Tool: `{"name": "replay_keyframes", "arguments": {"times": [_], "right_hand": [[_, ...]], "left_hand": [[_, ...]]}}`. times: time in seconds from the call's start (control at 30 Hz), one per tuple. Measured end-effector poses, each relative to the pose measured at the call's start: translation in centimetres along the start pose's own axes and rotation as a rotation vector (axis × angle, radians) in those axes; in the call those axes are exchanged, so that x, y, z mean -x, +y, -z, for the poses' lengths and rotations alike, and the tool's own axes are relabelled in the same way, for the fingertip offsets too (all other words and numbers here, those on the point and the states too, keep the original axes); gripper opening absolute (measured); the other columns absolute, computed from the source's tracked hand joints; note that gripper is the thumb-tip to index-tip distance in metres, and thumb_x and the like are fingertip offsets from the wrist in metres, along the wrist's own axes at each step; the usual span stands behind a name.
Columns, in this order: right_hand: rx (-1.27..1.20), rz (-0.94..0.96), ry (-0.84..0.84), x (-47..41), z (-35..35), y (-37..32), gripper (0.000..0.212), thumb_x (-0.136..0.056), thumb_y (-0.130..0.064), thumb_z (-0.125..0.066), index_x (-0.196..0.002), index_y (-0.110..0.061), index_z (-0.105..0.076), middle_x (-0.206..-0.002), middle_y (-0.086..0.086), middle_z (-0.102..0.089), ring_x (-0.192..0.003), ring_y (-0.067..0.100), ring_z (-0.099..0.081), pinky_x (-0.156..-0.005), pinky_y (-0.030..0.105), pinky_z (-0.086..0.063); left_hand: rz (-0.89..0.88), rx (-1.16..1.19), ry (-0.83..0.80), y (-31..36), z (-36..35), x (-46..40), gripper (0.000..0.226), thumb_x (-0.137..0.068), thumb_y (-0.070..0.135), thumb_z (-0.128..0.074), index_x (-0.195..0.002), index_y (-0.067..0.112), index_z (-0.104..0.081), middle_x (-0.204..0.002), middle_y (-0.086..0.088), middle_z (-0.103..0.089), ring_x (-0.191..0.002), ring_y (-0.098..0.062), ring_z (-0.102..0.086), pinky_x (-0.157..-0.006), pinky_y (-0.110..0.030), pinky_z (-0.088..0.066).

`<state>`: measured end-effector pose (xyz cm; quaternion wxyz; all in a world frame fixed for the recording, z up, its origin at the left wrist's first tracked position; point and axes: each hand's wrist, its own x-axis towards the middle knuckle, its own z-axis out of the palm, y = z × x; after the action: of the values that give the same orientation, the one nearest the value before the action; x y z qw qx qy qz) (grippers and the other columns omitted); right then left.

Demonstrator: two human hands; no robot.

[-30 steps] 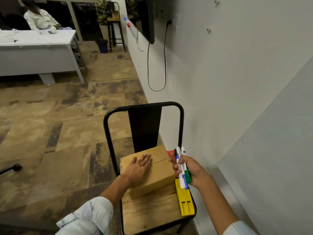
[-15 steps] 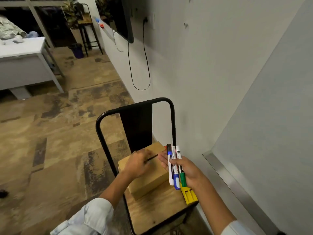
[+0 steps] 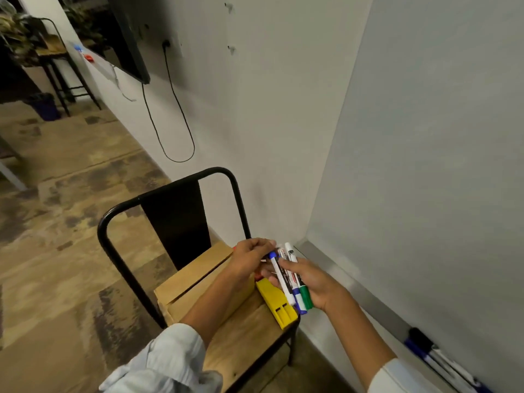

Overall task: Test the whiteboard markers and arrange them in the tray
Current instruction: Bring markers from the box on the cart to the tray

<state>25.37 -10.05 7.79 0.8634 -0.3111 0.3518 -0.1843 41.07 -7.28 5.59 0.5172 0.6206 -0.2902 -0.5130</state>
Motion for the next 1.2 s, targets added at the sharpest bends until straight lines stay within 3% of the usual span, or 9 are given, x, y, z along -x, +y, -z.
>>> {"name": "replay_keyframes", "arguments": {"times": [0.07,0.17,0.37,0.47,0.57,0.77,0.97,1.1,1.2], "right_hand": [[0.017,0.008,0.053,1.0,1.7,-0.4,0.025,-0.099,-0.017,-0.052,-0.111,0.0,-0.066,-0.11,0.026,-0.07,-0.096,0.032,-0.071,-0.084,0.038,-0.06],[0.032,0.017,0.243,3.0,4.8,-1.2,0.03,-0.098,-0.029,-0.054,-0.1,-0.001,-0.067,-0.09,0.015,-0.061,-0.087,0.027,-0.064,-0.08,0.045,-0.06],[0.322,0.247,0.638,8.1,9.9,-2.2,0.044,-0.093,-0.056,-0.052,-0.085,-0.015,-0.066,-0.073,0.003,-0.058,-0.067,0.016,-0.055,-0.067,0.03,-0.049],[0.04,0.409,0.609,11.0,11.3,-2.4,0.033,-0.095,-0.041,-0.057,-0.087,-0.011,-0.066,-0.06,0.001,-0.051,-0.052,0.011,-0.045,-0.049,0.023,-0.041],[-0.108,0.438,0.646,13.4,12.5,-2.1,0.021,-0.092,-0.033,-0.064,-0.09,-0.013,-0.069,-0.064,-0.002,-0.062,-0.048,0.007,-0.041,-0.039,0.017,-0.033],[-0.023,0.415,0.737,16.4,15.2,0.0,0.014,-0.087,-0.024,-0.071,-0.096,-0.014,-0.073,-0.087,0.004,-0.077,-0.052,0.008,-0.041,-0.042,0.019,-0.032],[0.18,0.244,0.7,19.0,18.0,0.7,0.006,-0.079,-0.017,-0.075,-0.085,-0.018,-0.077,-0.075,0.008,-0.069,-0.057,0.014,-0.05,-0.041,0.02,-0.033],[0.372,0.206,0.691,19.7,19.0,0.4,0.015,-0.089,-0.03,-0.064,-0.092,-0.019,-0.074,-0.072,0.004,-0.07,-0.051,0.008,-0.054,-0.045,0.021,-0.035],[0.51,0.193,0.738,19.7,20.4,-0.2,0.038,-0.08,-0.05,-0.054,-0.084,-0.018,-0.075,-0.085,0.007,-0.076,-0.071,0.017,-0.066,-0.067,0.029,-0.051]], "left_hand": [[0.038,0.19,0.018,0.5,-1.8,0.1,0.019,-0.092,0.014,-0.063,-0.102,-0.003,-0.066,-0.089,-0.017,-0.074,-0.076,-0.023,-0.073,-0.068,-0.033,-0.059],[0.055,0.272,0.027,0.7,-4.1,-0.4,0.011,-0.094,0.011,-0.06,-0.1,0.002,-0.063,-0.09,-0.016,-0.074,-0.087,-0.029,-0.073,-0.081,-0.043,-0.058],[0.046,0.263,-0.062,-0.5,-9.0,0.8,0.003,-0.094,0.012,-0.06,-0.095,0.011,-0.062,-0.102,-0.015,-0.073,-0.091,-0.027,-0.074,-0.07,-0.033,-0.057],[0.068,0.333,-0.156,-2.1,-12.3,2.8,0.011,-0.093,0.009,-0.059,-0.102,0.009,-0.066,-0.109,-0.015,-0.073,-0.099,-0.028,-0.072,-0.073,-0.037,-0.058],[0.127,0.474,-0.23,-3.4,-15.7,4.7,0.023,-0.092,0.006,-0.058,-0.114,0.006,-0.065,-0.109,-0.017,-0.073,-0.102,-0.029,-0.071,-0.067,-0.037,-0.062],[0.111,0.477,-0.236,-4.2,-20.9,7.1,0.034,-0.09,0.005,-0.06,-0.123,0.016,-0.061,-0.113,-0.02,-0.071,-0.099,-0.028,-0.072,-0.071,-0.038,-0.062],[0.048,0.4,-0.136,-4.4,-23.8,7.7,0.026,-0.092,0.003,-0.06,-0.117,0.004,-0.064,-0.102,-0.027,-0.071,-0.096,-0.038,-0.071,-0.074,-0.042,-0.062],[-0.002,0.268,-0.151,-4.7,-24.7,7.2,0.024,-0.093,0.005,-0.059,-0.116,0.005,-0.064,-0.098,-0.027,-0.072,-0.093,-0.038,-0.072,-0.076,-0.043,-0.061],[-0.026,0.212,-0.18,-4.4,-24.7,6.1,0.024,-0.092,0.003,-0.06,-0.115,0.003,-0.064,-0.095,-0.025,-0.073,-0.09,-0.037,-0.073,-0.069,-0.039,-0.061]]}}
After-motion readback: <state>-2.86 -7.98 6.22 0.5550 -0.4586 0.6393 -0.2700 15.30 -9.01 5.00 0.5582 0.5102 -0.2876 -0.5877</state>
